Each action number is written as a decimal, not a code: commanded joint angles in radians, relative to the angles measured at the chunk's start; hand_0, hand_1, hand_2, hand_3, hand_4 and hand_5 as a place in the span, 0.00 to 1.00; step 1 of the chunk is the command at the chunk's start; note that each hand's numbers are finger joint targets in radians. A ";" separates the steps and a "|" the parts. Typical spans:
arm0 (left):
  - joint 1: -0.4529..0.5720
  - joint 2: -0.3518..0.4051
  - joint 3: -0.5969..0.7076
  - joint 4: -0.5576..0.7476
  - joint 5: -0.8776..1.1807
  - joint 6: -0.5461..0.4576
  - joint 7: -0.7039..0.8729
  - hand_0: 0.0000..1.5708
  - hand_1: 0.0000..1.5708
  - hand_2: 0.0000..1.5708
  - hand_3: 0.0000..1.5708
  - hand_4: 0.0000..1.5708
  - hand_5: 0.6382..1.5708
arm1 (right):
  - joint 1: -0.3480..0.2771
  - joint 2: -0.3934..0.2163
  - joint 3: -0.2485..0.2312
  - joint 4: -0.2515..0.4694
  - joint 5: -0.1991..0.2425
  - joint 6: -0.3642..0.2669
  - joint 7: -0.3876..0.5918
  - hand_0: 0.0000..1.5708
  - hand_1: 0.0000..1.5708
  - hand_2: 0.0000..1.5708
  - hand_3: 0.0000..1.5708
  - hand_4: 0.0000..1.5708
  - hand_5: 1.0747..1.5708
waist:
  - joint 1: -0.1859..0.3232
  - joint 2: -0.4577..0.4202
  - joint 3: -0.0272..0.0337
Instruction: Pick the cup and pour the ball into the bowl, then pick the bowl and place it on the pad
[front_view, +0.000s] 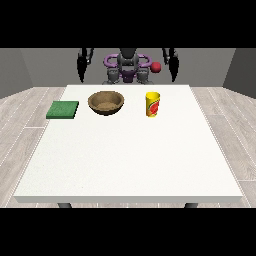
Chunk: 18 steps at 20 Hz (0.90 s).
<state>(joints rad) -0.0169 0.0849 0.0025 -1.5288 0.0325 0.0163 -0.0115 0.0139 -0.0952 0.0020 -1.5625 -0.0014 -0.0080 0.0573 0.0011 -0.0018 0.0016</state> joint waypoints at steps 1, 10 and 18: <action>-0.007 0.025 0.005 -0.058 0.000 -0.003 0.035 0.00 0.00 0.00 0.00 0.00 0.89 | -0.007 -0.023 -0.006 -0.058 -0.002 0.003 0.035 0.00 0.00 0.00 0.00 0.08 0.98 | 0.003 -0.149 -0.0005; 0.094 -0.082 -0.159 -0.106 -0.008 0.145 -0.136 0.00 0.00 0.00 0.00 0.00 0.89 | 0.162 -0.075 -0.165 0.100 -0.202 0.217 -0.326 0.00 0.00 0.00 0.00 0.00 0.99 | 0.001 -0.121 0.0002; 0.009 -0.084 -0.177 -0.012 -0.021 0.206 -0.305 0.00 0.00 0.00 0.00 0.00 0.89 | -0.008 -0.075 -0.204 0.294 -0.182 0.265 -0.496 0.00 0.00 0.00 0.00 0.00 0.98 | 0.016 0.029 -0.0013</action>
<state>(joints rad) 0.0187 0.0132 -0.1204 -1.5641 0.0278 0.1540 -0.2556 0.0576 -0.1682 -0.1804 -1.3729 -0.1810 0.2249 -0.3434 0.0065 -0.0249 0.0004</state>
